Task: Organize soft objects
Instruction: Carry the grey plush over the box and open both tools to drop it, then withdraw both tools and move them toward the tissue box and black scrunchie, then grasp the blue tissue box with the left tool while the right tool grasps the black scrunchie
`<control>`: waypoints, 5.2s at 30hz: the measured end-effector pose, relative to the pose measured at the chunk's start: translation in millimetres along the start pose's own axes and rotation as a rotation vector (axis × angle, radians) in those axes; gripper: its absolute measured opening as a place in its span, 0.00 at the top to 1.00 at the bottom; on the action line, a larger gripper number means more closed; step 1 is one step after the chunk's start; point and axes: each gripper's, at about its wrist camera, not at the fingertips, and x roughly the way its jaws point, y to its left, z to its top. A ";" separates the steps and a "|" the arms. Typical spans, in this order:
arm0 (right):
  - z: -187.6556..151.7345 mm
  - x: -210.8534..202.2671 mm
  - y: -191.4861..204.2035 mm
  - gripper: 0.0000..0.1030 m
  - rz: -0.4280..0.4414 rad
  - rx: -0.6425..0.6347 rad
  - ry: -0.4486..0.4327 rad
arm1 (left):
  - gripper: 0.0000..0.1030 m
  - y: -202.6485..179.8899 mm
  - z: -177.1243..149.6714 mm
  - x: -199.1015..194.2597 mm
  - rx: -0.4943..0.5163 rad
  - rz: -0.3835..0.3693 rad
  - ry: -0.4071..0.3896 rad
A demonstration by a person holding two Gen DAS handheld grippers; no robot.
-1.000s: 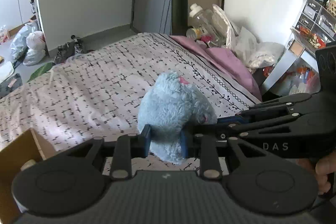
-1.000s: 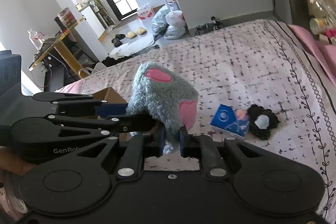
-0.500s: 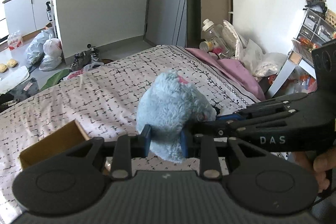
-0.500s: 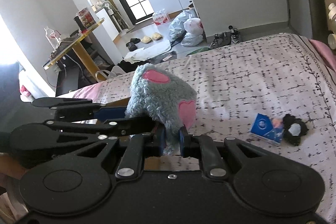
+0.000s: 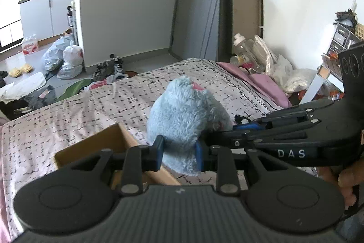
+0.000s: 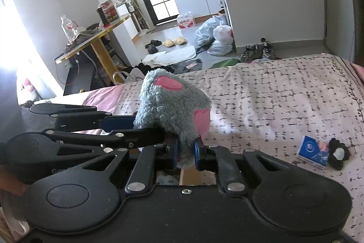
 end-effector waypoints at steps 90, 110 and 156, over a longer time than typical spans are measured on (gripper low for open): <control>-36.1 -60.6 -75.5 0.00 -0.172 0.042 -0.002 | 0.14 -5.4 -32.2 -9.3 -0.138 0.231 0.017; -40.5 -66.4 -123.3 0.00 -0.230 0.110 -0.013 | 0.14 -28.1 -13.2 25.2 -0.131 0.160 0.029; -57.0 -16.4 -281.0 0.30 -0.261 0.404 0.064 | 0.15 -98.2 32.2 234.7 -0.023 -0.008 0.228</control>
